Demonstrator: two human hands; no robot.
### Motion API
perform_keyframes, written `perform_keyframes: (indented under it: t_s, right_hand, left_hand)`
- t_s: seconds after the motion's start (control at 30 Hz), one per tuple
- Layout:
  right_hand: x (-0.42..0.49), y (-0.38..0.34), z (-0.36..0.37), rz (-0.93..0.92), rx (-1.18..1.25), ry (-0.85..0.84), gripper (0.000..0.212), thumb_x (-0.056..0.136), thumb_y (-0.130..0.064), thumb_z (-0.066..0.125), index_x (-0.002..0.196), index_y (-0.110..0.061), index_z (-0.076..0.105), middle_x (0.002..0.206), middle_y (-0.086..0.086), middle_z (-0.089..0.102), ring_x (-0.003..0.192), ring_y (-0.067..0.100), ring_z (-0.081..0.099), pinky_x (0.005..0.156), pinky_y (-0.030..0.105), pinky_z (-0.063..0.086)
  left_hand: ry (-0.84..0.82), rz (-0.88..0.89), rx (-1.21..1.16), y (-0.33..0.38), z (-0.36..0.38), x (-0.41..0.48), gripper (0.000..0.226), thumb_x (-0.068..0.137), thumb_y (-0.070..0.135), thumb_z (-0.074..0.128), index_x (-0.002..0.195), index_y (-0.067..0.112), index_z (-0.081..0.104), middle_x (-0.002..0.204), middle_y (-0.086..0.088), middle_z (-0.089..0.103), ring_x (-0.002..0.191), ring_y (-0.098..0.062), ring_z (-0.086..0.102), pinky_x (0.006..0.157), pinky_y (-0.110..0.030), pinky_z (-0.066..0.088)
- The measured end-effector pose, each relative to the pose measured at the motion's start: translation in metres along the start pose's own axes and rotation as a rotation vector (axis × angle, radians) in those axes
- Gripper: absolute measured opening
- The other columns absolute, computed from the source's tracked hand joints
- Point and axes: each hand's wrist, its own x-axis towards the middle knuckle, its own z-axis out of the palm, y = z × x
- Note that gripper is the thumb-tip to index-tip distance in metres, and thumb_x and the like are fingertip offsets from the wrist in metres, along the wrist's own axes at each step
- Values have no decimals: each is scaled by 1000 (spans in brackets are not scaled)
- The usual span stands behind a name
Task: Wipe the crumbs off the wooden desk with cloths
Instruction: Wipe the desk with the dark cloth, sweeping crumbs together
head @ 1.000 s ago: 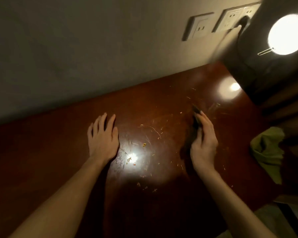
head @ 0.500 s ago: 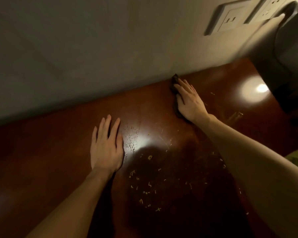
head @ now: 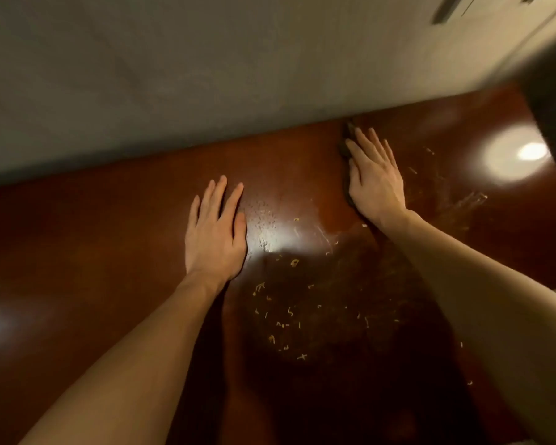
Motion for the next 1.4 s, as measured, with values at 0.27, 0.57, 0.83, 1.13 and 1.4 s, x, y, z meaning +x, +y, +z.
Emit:
perform_keyframes:
  t_s: [0.27,0.57,0.83,1.13,1.4]
  right_hand:
    - [-37,-45,16,-378,-77,-106,49,109,-34,37,155,-20,48,166,2,37,159,21,21,131,45,12]
    - [-4,-7,7,-75,-143,10,50,105,-22,45,154,-14,49,165,7,39,157,26,27,130,44,14]
    - [28,7,-1,-106,-238,-33,58,103,-22,35,159,-8,39,168,13,31,159,27,18,131,42,3]
    - [62,122,-48,-93,-276,-109,71,92,-21,29,162,-18,33,172,3,23,160,22,15,128,37,-3]
    - [-30,138,-54,41,67,-57,50,106,-17,41,156,-17,47,167,2,33,158,16,18,131,43,12]
  left_hand:
    - [10,10,-12,-2,-2,-1,53,113,37,28,166,30,25,176,2,11,162,-12,-1,132,-43,5]
    - [30,80,170,17,-7,34,47,99,34,41,135,10,59,123,-17,55,108,-36,49,89,-49,42]
    - [-85,285,-277,160,9,159,33,101,22,53,132,11,56,129,-12,55,115,-33,58,98,-47,50]
    - [55,423,-263,203,62,164,51,100,31,44,145,8,54,144,-13,53,129,-32,50,105,-49,44]
    - [18,501,-204,208,66,169,56,104,32,37,153,11,51,163,-10,44,151,-26,40,122,-42,31]
